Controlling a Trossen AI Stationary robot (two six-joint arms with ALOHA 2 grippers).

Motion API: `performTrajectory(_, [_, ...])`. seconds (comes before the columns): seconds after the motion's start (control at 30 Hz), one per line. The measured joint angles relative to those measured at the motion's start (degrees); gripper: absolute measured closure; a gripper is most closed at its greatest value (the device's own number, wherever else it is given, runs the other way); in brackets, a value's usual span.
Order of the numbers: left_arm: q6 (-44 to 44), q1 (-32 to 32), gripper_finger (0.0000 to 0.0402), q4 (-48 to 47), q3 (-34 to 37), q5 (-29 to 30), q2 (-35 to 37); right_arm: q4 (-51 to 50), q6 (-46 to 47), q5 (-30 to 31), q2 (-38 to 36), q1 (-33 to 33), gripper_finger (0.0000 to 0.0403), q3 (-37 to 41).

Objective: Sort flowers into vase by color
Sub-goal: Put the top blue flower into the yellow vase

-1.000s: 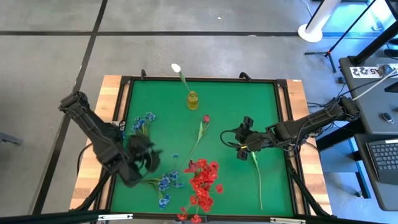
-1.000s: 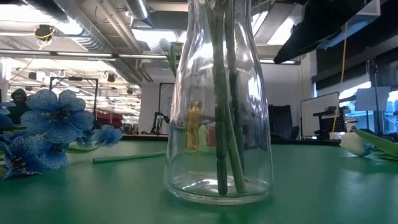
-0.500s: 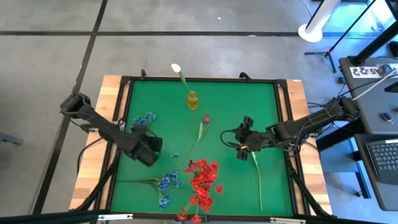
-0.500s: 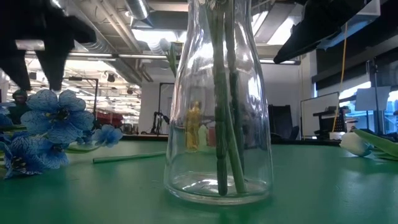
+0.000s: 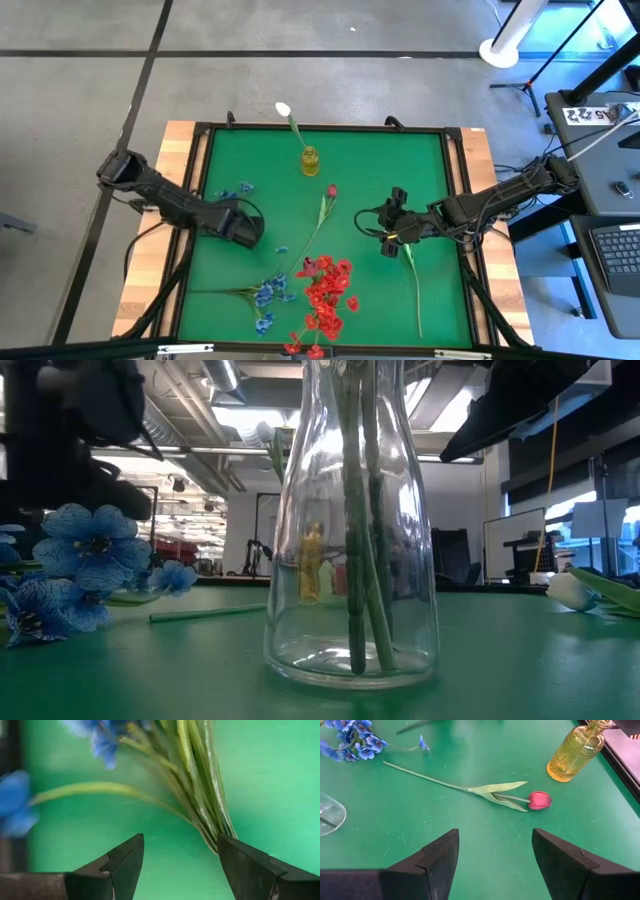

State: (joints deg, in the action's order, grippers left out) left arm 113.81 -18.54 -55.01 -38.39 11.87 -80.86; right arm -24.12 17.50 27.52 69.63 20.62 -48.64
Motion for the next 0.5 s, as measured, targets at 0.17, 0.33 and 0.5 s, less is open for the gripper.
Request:
performTrajectory(0.17, [-5.43, 3.01, 0.0154, 10.55, 2.44, 1.35, 0.12, 0.0, 0.02, 0.36, 0.0, 0.0, 0.0153, 0.0])
performTrajectory(0.33, [-8.8, 5.23, 0.0154, 11.99, 2.93, 0.6, 0.2, -0.02, 0.0, 0.36, 0.0, 0.0, 0.0153, 0.0])
performTrajectory(0.5, [-12.84, 6.29, 0.0154, 10.36, 2.29, 0.63, 1.26, -0.02, 0.0, 0.36, 0.0, 0.0, 0.0153, 0.0])
